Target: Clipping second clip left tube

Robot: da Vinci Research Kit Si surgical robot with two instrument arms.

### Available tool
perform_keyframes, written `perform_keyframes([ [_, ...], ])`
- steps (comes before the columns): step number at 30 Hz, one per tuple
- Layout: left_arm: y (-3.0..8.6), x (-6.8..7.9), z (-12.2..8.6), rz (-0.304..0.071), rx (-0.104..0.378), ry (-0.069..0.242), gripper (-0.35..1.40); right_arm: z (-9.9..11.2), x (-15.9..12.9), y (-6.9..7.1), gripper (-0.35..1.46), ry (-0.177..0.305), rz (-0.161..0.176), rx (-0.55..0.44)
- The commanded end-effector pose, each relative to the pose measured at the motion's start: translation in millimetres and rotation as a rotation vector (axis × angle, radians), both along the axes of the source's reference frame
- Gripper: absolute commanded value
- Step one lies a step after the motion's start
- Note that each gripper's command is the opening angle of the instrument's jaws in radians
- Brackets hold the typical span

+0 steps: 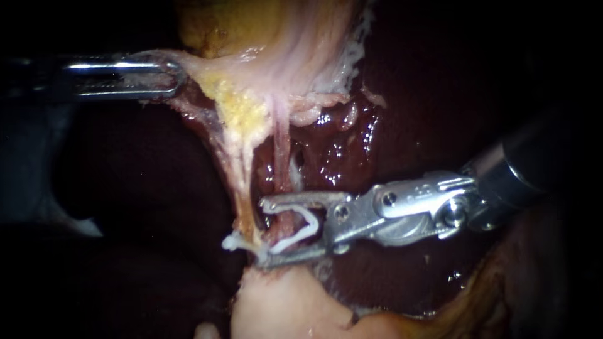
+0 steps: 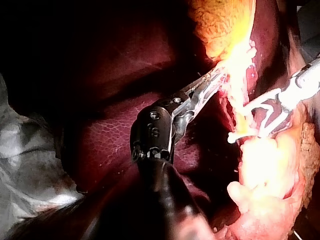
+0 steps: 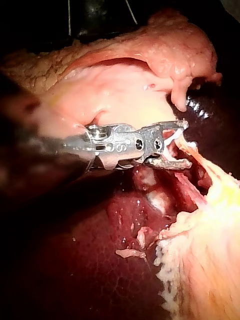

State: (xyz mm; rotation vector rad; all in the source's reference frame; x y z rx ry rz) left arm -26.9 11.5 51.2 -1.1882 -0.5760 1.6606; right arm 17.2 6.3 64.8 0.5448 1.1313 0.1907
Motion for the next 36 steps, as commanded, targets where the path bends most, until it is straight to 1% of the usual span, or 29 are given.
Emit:
perform_keyframes([
  [1, 0.0, 0.0, 0.0, 0.000, 0.000, 0.000, -0.35, 0.5, -0.1, 0.1, 0.50, -0.001, 0.000, 0.003],
  [3, 0.0, 0.0, 0.0, 0.000, 0.000, 0.000, -0.35, 1.2, 0.0, 0.2, 0.50, -0.002, 0.001, 0.006],
  [8, -0.1, -0.1, 0.1, 0.000, -0.001, 0.001, -0.35, 2.7, 0.9, 0.7, 0.50, 0.010, -0.013, 0.023],
  [12, -0.1, -0.2, 0.1, -0.001, -0.001, 0.001, -0.35, 3.1, 2.5, 0.7, 0.50, 0.053, -0.023, 0.049],
  [15, -0.1, -0.3, 0.1, -0.001, -0.001, 0.002, -0.35, 3.2, 4.1, 0.4, 0.50, 0.079, -0.038, 0.058],
  [16, -0.1, -0.3, 0.1, -0.001, -0.001, 0.002, -0.35, 3.2, 4.7, 0.2, 0.50, 0.083, -0.047, 0.063],
  [20, -0.1, -0.3, 0.1, -0.002, -0.001, 0.002, -0.35, 3.2, 6.3, -0.7, 0.50, 0.097, -0.056, 0.073],
  [26, -0.2, -0.3, 0.1, -0.002, -0.001, 0.002, -0.35, 2.9, 7.0, -1.5, 0.50, 0.106, -0.063, 0.079],
  [31, -0.2, -0.4, 0.1, -0.002, -0.002, 0.002, -0.35, 1.7, 7.1, -2.7, 0.50, 0.107, -0.067, 0.089],
  [36, -0.2, -0.3, 0.1, -0.002, -0.002, 0.002, -0.35, 0.0, 7.4, -4.4, 0.49, 0.130, -0.090, 0.100],
])
